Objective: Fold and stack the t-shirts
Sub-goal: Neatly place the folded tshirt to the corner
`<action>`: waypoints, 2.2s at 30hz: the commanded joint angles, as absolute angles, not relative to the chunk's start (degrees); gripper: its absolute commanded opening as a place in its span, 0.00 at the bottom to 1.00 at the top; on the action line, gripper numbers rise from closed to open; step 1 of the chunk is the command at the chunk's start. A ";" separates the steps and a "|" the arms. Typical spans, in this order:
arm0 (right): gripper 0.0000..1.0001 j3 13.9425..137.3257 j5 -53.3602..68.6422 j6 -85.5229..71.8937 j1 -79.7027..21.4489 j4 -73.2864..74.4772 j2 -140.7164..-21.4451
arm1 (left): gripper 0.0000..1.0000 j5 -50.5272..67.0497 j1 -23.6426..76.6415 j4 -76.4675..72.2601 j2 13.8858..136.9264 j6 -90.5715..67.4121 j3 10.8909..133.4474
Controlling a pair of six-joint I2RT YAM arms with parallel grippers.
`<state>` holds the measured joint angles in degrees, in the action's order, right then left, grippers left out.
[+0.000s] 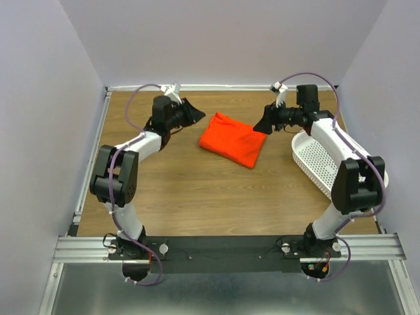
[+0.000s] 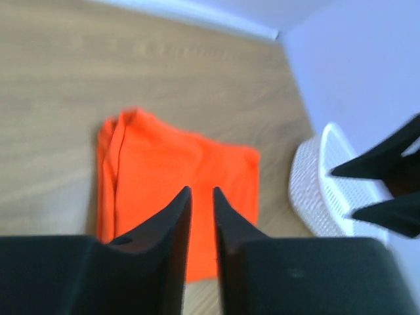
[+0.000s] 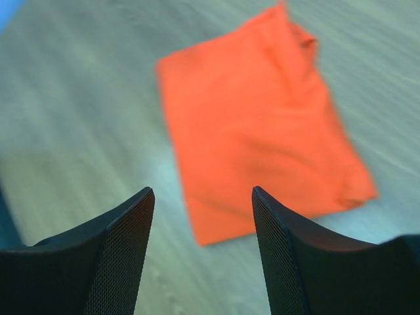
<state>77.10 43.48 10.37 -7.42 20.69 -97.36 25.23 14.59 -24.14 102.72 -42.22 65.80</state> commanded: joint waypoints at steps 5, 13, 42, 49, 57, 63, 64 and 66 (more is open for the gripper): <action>0.69 67.16 56.78 10.28 -7.21 24.08 -88.95 | 0.72 27.16 15.64 -16.46 107.83 -29.29 64.85; 0.70 64.07 56.25 12.04 -7.12 24.08 -88.42 | 0.99 22.33 16.00 -0.46 118.11 -20.66 79.96; 0.70 63.81 55.11 12.39 -6.68 24.26 -87.80 | 0.00 28.48 12.94 13.54 125.88 -14.32 88.42; 0.70 63.81 55.28 12.48 -6.59 24.35 -87.45 | 0.00 21.27 2.90 14.50 120.33 -15.03 83.32; 0.70 63.72 55.98 12.66 -6.59 24.61 -87.28 | 0.00 10.12 -13.25 17.91 120.49 -14.42 84.98; 0.70 63.81 56.25 12.74 -6.50 24.78 -87.54 | 0.00 -0.78 -16.43 24.77 124.62 -12.39 98.77; 0.70 63.72 56.25 12.74 -6.50 24.79 -87.63 | 0.00 -3.49 -17.04 26.44 126.02 -12.31 100.62; 0.70 63.81 56.25 12.83 -6.59 24.87 -87.80 | 0.00 -5.27 -17.49 28.12 127.61 -12.57 105.89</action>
